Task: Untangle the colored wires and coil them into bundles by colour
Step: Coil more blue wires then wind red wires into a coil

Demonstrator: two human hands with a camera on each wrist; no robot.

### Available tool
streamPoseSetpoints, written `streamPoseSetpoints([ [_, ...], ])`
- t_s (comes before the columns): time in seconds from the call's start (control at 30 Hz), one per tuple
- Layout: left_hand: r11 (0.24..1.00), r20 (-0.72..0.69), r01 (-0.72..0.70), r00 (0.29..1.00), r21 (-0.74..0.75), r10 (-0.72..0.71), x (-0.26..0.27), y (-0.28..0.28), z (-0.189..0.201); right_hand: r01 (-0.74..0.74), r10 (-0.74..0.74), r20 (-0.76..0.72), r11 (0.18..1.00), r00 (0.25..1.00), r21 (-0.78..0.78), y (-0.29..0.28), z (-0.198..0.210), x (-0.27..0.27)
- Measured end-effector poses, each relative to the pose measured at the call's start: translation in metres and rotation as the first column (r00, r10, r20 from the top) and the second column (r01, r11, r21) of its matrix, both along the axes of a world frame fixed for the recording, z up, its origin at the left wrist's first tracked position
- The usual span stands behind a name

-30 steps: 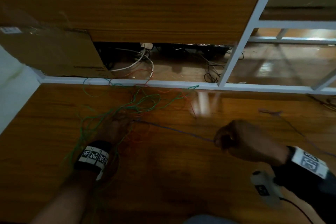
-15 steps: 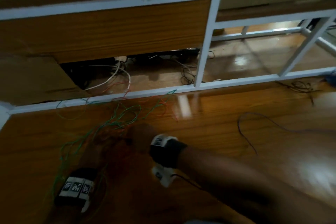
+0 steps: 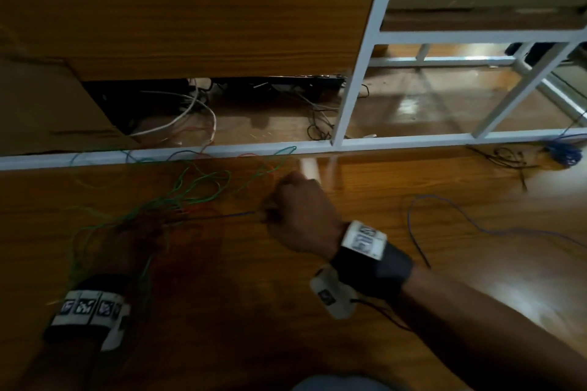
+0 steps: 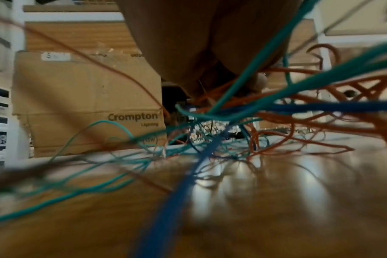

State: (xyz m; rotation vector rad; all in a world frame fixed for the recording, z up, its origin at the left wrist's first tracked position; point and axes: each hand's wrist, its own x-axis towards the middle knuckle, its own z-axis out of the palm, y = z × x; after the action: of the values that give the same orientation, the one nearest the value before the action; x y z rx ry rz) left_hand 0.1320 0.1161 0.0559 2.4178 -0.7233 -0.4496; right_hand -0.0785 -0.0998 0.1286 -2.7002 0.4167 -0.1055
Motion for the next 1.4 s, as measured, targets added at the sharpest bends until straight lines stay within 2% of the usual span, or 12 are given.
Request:
streamPoseSetpoints([
  [0.17,0.992,0.112,0.104,0.988,0.07,-0.111,-0.001,0.0,-0.003,0.078,-0.081,0.051,0.996,0.995,0.053,-0.027,-0.022,-0.03],
  [0.27,0.972,0.189,0.223,0.954,0.079,-0.234,-0.001,0.006,-0.008,0.082,-0.098,-0.185,0.993,0.978,-0.09,-0.025,-0.022,-0.021],
  [0.33,0.962,0.189,0.255,0.944,0.099,-0.27,-0.005,0.007,-0.005,0.049,-0.08,-0.218,0.988,0.973,-0.145,-0.013,-0.016,-0.006],
  [0.43,0.935,0.154,0.295,0.933,0.196,-0.326,-0.013,0.006,0.01,-0.048,0.041,-0.175,0.998,0.984,-0.037,0.017,-0.016,0.036],
  [0.57,0.93,0.109,0.297,0.939,0.217,-0.325,-0.027,-0.001,0.025,-0.151,0.172,-0.233,0.983,0.957,0.106,0.052,-0.029,0.086],
  [0.73,0.928,0.089,0.3,0.941,0.221,-0.326,-0.026,0.005,0.033,-0.133,0.158,-0.193,0.981,0.968,0.138,0.056,-0.027,0.088],
  [0.87,0.905,0.118,0.304,0.929,0.298,-0.351,-0.019,0.02,0.037,-0.093,0.097,-0.035,0.992,0.995,0.088,0.034,0.002,0.064],
  [0.93,0.933,0.158,0.267,0.938,0.242,-0.309,-0.007,0.032,0.027,-0.064,0.06,0.05,0.994,0.997,0.088,0.014,0.022,0.046],
  [1.03,0.951,0.18,0.235,0.945,0.203,-0.272,0.004,0.039,0.023,-0.021,0.018,0.033,0.993,0.999,0.112,-0.009,0.045,0.013],
  [1.23,0.965,0.139,0.195,0.965,0.175,-0.22,-0.005,0.032,0.025,0.069,-0.097,0.156,0.982,0.983,0.178,-0.056,0.053,-0.026],
  [1.3,0.969,0.131,0.22,0.963,0.111,-0.233,-0.009,0.021,0.03,0.067,-0.097,0.158,0.981,0.983,0.184,-0.054,0.043,-0.029],
  [1.4,0.967,0.042,0.226,0.974,-0.116,-0.223,-0.022,-0.003,0.041,0.058,-0.099,0.18,0.974,0.979,0.219,-0.043,0.031,-0.025],
])
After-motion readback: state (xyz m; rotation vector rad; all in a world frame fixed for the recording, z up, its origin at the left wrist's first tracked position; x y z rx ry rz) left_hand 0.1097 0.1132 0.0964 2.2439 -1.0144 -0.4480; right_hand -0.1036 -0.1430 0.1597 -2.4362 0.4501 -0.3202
